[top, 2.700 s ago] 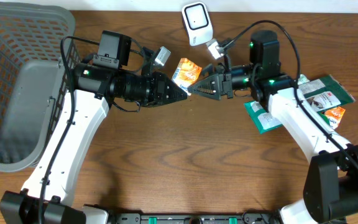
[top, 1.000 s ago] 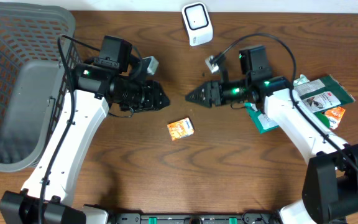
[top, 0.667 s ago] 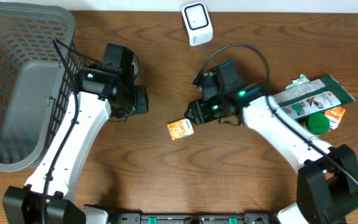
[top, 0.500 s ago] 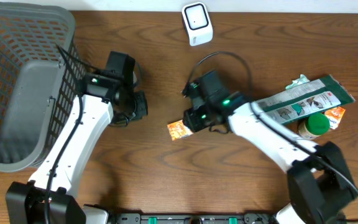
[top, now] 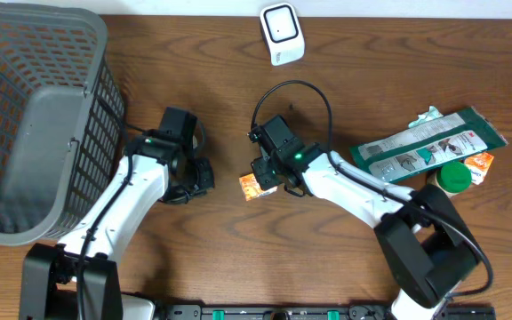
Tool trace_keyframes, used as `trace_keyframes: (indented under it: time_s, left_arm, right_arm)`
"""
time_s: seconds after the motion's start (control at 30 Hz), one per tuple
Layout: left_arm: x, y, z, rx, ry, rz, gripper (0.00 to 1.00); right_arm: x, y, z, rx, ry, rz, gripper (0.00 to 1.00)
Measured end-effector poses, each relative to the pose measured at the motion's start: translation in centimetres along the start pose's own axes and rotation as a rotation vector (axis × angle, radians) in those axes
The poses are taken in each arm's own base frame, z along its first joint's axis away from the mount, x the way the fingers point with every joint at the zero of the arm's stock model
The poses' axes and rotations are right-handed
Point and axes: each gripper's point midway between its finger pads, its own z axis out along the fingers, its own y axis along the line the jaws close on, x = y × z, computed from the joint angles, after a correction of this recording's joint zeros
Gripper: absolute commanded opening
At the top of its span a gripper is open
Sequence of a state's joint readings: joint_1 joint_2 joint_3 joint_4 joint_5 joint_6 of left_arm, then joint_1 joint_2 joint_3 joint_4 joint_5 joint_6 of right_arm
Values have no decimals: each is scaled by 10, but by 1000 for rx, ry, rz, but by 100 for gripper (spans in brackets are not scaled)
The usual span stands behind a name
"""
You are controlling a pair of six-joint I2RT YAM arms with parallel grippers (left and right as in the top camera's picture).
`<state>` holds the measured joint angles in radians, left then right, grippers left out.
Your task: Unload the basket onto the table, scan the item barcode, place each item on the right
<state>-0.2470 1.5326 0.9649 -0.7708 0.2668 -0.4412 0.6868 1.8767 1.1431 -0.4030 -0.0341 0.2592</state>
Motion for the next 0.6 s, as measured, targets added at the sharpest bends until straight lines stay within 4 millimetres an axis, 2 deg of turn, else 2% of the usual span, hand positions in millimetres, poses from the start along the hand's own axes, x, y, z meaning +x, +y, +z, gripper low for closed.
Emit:
trace_keyframes:
  time_s: [0.1,0.3,0.47,0.6]
  left_arm:
    - [6,-2,10,41,17,-12,8]
    - [27,7,25,41,78,-75,8]
    - [31,9,30,42,83,-93,8]
    - [27,7,31,53,67,-91,8]
  right_arm:
    - [-1,0,9,0,-4,3,20]
    - [4,-1,7,5,23,13,15]
    - [33,-4,-4,19,147,105,19]
    - [53,1,-10,0,238,208,18]
